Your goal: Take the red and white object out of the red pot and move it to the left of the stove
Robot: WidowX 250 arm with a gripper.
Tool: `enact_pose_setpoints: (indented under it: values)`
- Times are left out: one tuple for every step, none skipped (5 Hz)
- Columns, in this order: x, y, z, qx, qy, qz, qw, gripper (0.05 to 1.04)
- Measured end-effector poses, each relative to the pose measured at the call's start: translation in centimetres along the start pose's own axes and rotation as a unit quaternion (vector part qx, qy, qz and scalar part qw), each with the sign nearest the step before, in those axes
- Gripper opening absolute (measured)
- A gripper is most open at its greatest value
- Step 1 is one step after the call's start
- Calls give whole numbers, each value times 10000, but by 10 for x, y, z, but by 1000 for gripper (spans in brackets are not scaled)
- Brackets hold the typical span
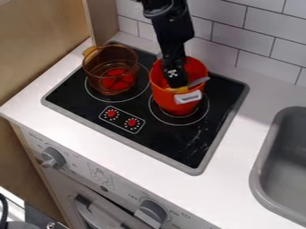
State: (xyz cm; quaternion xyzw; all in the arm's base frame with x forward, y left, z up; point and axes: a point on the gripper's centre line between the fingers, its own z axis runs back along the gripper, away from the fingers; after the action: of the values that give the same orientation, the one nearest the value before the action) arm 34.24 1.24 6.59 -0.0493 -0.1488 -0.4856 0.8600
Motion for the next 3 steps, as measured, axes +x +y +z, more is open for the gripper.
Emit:
enact_pose_setpoints:
  values:
    - [-2, 5, -3, 74, -67, -74, 9999, 999]
    - [-4, 6, -10, 92, -71, -116, 9999, 999]
    - [-5, 5, -13, 155, -87, -82, 9998, 999]
